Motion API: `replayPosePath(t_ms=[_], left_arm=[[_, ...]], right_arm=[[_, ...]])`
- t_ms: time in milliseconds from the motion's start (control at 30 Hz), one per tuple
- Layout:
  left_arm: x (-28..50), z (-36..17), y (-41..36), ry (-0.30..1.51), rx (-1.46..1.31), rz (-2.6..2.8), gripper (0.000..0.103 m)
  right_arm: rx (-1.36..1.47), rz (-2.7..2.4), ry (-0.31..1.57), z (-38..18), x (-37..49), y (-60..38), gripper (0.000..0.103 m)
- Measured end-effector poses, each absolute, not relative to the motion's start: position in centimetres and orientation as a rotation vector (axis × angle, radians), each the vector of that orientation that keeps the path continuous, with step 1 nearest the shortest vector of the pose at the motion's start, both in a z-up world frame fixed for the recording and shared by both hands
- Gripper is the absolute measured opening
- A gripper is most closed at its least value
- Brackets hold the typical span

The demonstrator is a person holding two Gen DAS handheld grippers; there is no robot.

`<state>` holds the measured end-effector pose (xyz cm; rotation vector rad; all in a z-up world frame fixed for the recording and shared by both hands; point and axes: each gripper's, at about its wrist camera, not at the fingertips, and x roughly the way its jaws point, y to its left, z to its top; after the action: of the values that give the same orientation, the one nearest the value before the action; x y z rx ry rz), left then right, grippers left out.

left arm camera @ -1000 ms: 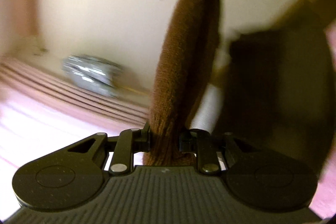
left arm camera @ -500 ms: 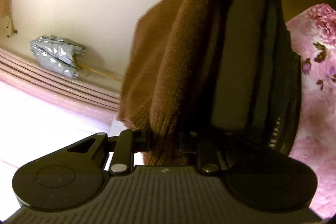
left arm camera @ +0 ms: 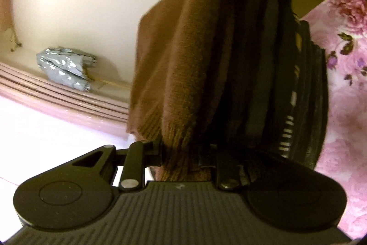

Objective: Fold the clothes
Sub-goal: 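Lower the folded cardigan onto the top of the clothes stack with both tools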

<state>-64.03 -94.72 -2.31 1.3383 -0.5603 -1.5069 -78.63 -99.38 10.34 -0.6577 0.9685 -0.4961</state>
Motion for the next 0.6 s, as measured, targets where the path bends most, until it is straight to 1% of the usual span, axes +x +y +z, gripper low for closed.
replayPosePath(t_ms=[67,200,267,333,433,467,500,567,600], left_arm=[[-63.8,-1.6,-95.5,-0.644,1.318,-1.469,0.022],[-63.4,-0.2,-96.4,-0.716,1.249,-1.444,0.022],[-62.9,-1.2,-96.8,-0.653,1.298,-1.472,0.023],[-62.6,-2.7,-96.9,-0.594,1.354,-1.491,0.027],[-62.8,-3.5,-96.1,-0.576,1.342,-1.481,0.029],[-62.9,-3.7,-95.8,-0.570,1.338,-1.478,0.030],[-62.9,-3.6,-96.0,-0.553,1.330,-1.477,0.031],[-62.7,-3.8,-95.9,-0.526,1.321,-1.471,0.032],[-62.7,-3.6,-96.0,-0.511,1.316,-1.473,0.032]], right_arm=[[-0.630,-0.527,0.962,10.3,-78.6,-98.8,0.027],[-0.541,-0.624,0.922,10.0,-78.4,-97.5,0.027],[-0.543,-0.637,0.926,9.9,-77.9,-97.4,0.027],[-0.572,-0.639,0.937,9.8,-77.2,-97.2,0.027],[-0.636,-0.612,0.972,10.3,-77.0,-96.9,0.027],[-0.639,-0.597,0.984,10.6,-77.1,-96.9,0.034],[-0.639,-0.596,0.994,10.9,-77.3,-96.8,0.057],[-0.642,-0.636,0.983,11.7,-78.1,-96.6,0.073],[-0.588,-0.633,0.969,12.4,-78.8,-96.6,0.073]])
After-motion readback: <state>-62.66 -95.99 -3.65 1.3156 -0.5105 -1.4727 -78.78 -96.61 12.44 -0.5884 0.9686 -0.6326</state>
